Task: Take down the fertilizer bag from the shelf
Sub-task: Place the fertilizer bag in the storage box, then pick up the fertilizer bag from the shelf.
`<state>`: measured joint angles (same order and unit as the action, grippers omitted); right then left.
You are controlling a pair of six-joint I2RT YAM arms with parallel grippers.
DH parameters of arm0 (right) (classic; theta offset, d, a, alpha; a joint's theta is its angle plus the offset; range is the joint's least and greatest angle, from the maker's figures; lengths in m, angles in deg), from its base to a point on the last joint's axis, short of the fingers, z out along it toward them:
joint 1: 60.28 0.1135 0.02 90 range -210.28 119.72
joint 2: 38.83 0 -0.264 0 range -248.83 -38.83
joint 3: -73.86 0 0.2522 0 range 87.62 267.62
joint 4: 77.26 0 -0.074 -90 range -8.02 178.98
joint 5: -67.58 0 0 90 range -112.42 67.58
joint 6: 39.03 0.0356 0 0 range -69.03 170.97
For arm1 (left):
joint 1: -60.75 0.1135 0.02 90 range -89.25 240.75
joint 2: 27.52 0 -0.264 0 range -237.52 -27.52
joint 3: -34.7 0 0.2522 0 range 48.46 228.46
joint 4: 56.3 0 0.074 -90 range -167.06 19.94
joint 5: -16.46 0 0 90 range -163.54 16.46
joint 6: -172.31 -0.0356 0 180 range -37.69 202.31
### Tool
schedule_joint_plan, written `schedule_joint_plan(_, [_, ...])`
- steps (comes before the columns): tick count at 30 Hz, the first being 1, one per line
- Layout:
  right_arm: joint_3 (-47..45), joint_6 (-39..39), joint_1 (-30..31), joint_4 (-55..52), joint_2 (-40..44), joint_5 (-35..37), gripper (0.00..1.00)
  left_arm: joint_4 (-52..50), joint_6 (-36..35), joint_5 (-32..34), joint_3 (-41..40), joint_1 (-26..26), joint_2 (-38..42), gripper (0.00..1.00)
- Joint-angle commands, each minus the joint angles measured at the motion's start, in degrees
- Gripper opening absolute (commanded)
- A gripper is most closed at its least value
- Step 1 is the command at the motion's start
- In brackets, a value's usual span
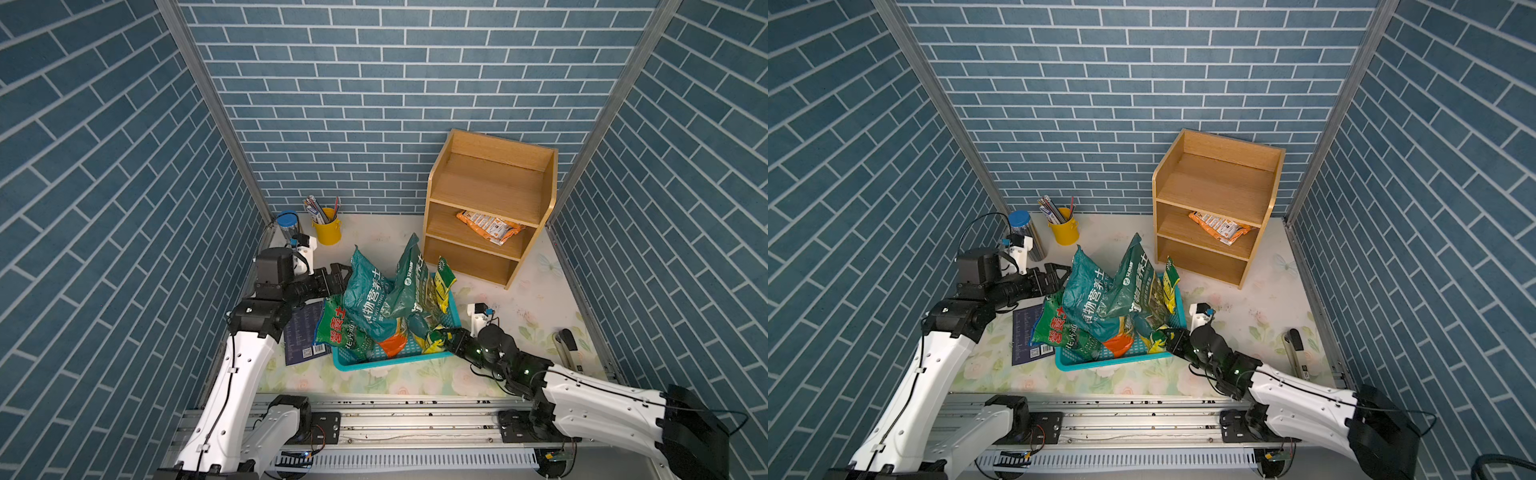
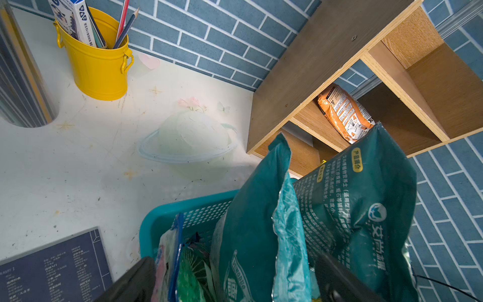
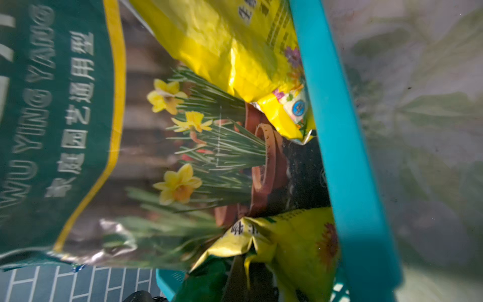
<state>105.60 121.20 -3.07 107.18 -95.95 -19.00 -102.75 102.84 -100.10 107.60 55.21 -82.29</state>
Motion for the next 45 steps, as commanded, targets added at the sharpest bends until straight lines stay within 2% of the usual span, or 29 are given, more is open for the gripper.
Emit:
schedule_joint_plan(1, [1.85, -5.12, -0.11, -0.22, -4.26, -4.55, 0.00, 0.32, -0.25, 0.29, -0.69, -0.08, 0.07, 1.00])
schedule_joint_plan(6, [6.35, -8.07, -0.12, -9.31, 0.63, -0.23, 0.01, 0.32, -0.24, 0.29, -0.69, -0.08, 0.08, 1.00])
schedule_joint_plan(8, [7.92, -9.89, -0.08, -11.64, 3.73, 0.59, 0.28, 0.33, -0.23, 0.31, -0.69, -0.08, 0.06, 1.00])
schedule_joint_plan(9, [9.07, -10.95, -0.08, -13.39, 5.55, 1.31, 0.37, 0.29, -0.23, 0.30, -0.70, -0.08, 0.06, 1.00])
schedule_joint_plan(11, [11.94, -13.74, -0.14, -16.75, 9.22, 3.35, 0.49, 0.34, -0.23, 0.33, -0.69, -0.08, 0.04, 1.00])
schedule_joint_plan(13, [16.28, -16.72, -0.16, -21.28, 12.47, 7.02, 0.56, 0.26, -0.23, 0.38, -0.69, -0.08, 0.06, 1.00])
schedule_joint_plan(17, [25.29, -23.36, -0.10, -29.25, 16.61, 20.36, 0.83, 0.34, -0.23, 0.39, -0.71, -0.08, 0.05, 1.00])
schedule_joint_plan(20, [28.12, -27.68, -0.29, -28.37, 16.78, 31.21, 0.86, 0.34, -0.23, 0.37, -0.69, -0.08, 0.06, 1.00])
schedule_joint_plan(23, [29.11, -29.81, -2.70, -25.39, 13.51, 34.70, 0.88, 0.30, -0.24, 0.33, -0.70, -0.08, 0.09, 1.00])
schedule_joint_plan(25, [30.23, -29.59, -7.41, -24.03, 9.68, 30.81, 0.87, 0.33, -0.23, 0.36, -0.69, -0.09, 0.07, 1.00])
schedule_joint_plan(29, [33.43, -26.22, -20.14, -23.35, 0.19, 17.53, 0.85, 0.34, -0.17, 0.36, -0.77, -0.08, 0.09, 1.00])
schedule_joint_plan(32, [34.88, -22.53, -28.84, -21.42, -7.32, 6.72, 0.76, 0.34, -0.23, 0.32, -0.77, -0.08, 0.08, 1.00])
schedule_joint_plan(33, [35.92, -22.03, -30.73, -21.20, -9.98, 5.27, 0.73, 0.29, -0.23, 0.31, -0.82, -0.08, 0.03, 1.00])
schedule_joint_plan(37, [40.30, -22.75, -33.83, -22.42, -16.92, 9.50, 0.67, 0.43, -0.24, 0.25, -0.79, -0.08, 0.01, 1.00])
schedule_joint_plan(45, [40.18, -24.23, -35.38, -19.61, -19.58, 13.54, 0.67, 0.50, -0.23, -0.04, -0.86, -0.08, -0.06, 1.00])
